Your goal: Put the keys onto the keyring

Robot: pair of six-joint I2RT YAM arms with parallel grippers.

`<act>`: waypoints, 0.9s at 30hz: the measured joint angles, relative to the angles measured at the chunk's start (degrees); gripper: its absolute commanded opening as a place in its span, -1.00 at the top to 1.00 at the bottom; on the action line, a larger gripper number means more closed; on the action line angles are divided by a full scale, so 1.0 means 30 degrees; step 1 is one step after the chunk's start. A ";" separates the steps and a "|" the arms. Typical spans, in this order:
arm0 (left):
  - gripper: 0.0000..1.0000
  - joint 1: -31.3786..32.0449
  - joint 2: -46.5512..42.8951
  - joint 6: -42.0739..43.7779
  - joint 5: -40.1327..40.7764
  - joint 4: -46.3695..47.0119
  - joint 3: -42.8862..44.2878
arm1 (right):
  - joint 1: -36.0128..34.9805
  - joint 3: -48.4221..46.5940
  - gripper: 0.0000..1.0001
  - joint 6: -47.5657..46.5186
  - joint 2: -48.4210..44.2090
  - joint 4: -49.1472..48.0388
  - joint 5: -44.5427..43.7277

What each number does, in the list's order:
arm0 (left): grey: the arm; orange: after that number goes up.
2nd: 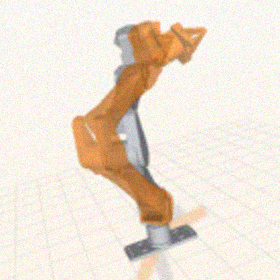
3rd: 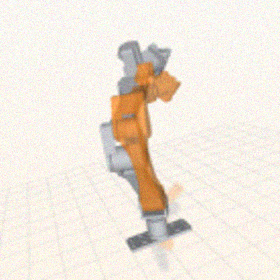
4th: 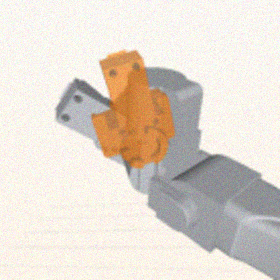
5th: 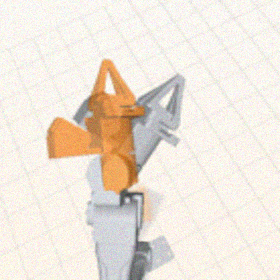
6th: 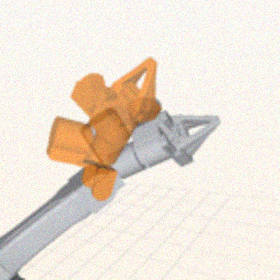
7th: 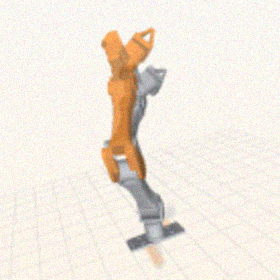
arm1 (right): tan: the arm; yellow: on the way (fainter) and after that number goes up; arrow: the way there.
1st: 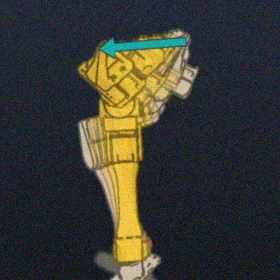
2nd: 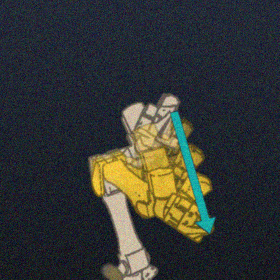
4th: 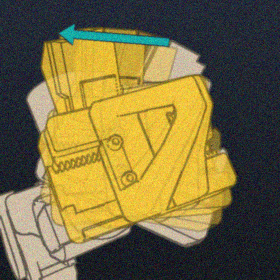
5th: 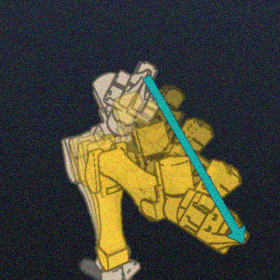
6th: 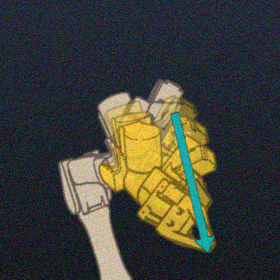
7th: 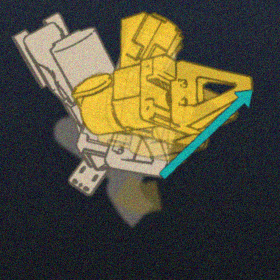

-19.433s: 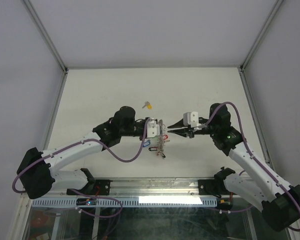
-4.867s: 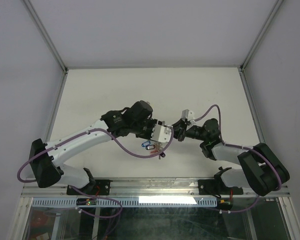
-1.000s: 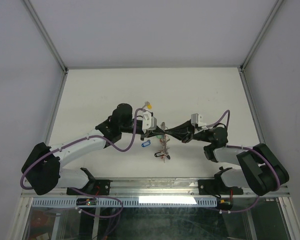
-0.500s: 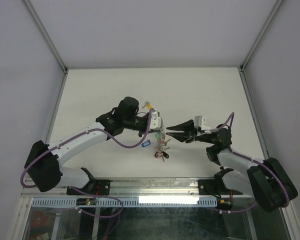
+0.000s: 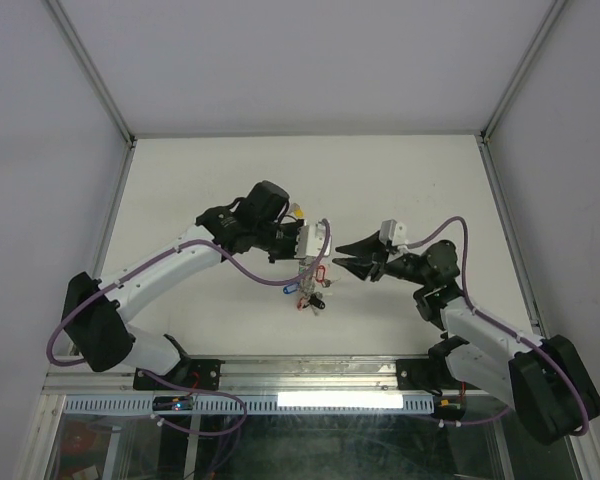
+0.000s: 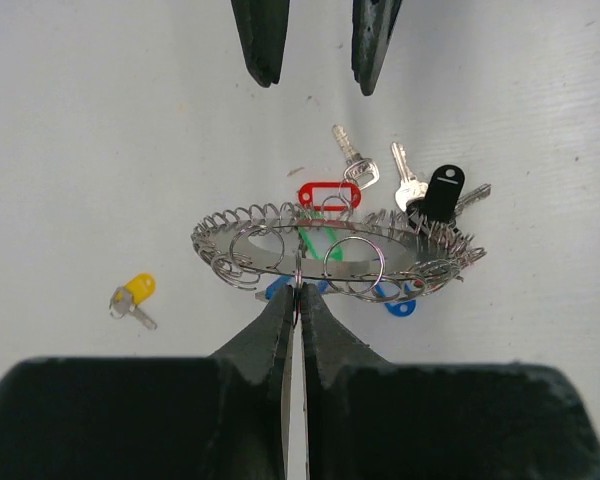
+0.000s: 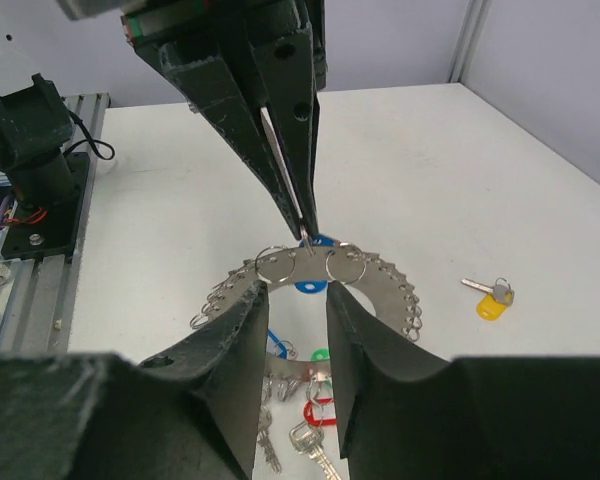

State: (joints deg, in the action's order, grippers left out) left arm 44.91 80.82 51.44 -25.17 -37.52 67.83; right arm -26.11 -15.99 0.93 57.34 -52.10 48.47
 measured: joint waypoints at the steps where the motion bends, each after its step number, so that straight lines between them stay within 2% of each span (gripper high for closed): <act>1: 1.00 0.0080 0.0109 0.0262 0.0474 -0.0495 0.0357 | 0.0000 -0.0051 0.35 0.0000 0.0007 0.0197 -0.0080; 9: 1.00 0.1916 0.2280 0.1792 0.4335 -0.3803 0.3373 | 0.0000 -0.0794 0.34 0.0736 0.1224 0.0882 -0.0022; 15: 1.00 0.3759 0.3548 0.2441 0.7300 -0.5938 0.5289 | -0.0321 -0.1166 0.34 0.2186 0.3235 -0.0321 0.0153; 21: 1.00 0.4182 0.3840 0.2769 0.8000 -0.6710 0.6193 | -0.1421 -0.1559 0.34 0.3045 0.4903 -0.1355 0.0291; 27: 1.00 0.4182 0.3847 0.3024 0.8313 -0.7074 0.6200 | -0.1967 -0.1858 0.35 0.3198 0.5311 -0.2215 0.0284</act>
State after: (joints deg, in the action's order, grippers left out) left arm 57.45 92.36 60.51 -0.23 -58.74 86.43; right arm -32.01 -21.56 10.52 73.28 -58.74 49.32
